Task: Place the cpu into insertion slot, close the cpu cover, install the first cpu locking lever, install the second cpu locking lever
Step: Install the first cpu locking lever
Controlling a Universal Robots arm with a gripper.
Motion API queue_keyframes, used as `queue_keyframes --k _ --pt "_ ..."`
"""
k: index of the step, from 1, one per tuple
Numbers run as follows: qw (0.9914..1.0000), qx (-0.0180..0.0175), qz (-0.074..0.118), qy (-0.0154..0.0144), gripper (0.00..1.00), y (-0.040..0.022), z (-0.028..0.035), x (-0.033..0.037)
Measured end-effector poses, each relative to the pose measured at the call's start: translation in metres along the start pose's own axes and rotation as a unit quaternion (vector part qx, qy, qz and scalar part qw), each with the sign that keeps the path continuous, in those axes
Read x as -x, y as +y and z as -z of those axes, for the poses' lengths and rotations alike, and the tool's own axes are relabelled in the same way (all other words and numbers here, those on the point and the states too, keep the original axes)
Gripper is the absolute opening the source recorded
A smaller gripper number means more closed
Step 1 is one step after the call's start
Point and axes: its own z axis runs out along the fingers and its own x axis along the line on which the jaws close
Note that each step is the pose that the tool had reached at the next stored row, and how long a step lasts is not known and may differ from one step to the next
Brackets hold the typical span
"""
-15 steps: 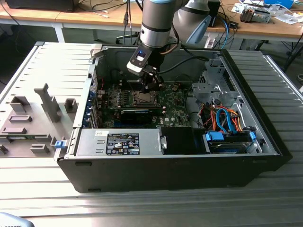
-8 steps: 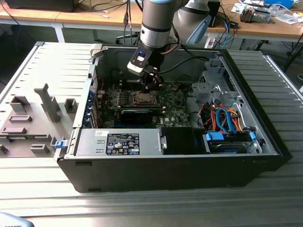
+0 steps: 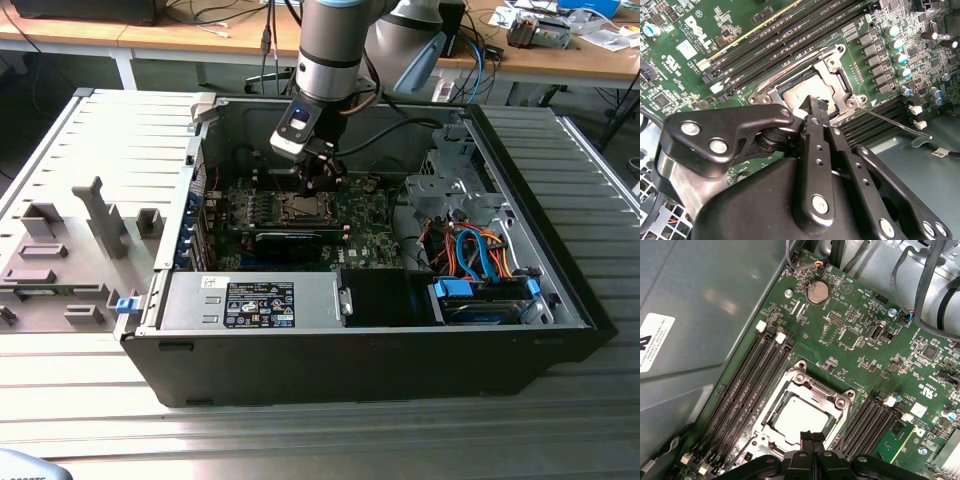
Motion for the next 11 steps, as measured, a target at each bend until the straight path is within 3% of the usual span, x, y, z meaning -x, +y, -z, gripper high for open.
queue_keyframes --k 11 --pt "0.99992 -0.0003 0.012 -0.0009 0.11 0.0 0.0 0.0"
